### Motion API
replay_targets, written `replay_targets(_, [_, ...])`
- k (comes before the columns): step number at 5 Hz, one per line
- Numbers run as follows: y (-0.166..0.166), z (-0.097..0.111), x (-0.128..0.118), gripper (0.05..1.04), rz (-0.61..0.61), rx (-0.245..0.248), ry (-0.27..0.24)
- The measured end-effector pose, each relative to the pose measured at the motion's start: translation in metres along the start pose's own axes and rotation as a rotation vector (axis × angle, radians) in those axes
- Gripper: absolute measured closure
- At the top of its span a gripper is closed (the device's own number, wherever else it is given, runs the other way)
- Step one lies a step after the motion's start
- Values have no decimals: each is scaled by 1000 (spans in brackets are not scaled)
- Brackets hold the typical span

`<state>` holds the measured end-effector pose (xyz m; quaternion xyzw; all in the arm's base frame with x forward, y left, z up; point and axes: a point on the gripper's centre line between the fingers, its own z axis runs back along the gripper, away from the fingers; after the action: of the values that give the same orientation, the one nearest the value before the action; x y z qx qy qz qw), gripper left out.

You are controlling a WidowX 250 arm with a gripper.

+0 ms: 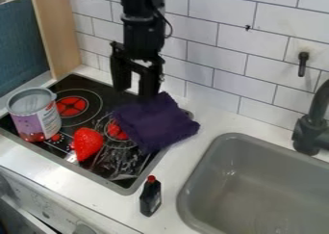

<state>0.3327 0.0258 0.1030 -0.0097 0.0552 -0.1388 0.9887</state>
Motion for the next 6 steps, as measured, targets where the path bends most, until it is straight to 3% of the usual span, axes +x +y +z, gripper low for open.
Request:
replay_targets(3, [-5,-58,22,83,9,17,95])
replay_targets(5, [5,-65,28,83,42,53,118])
replay_targets(6, [26,-65,20,83,108,104,139])
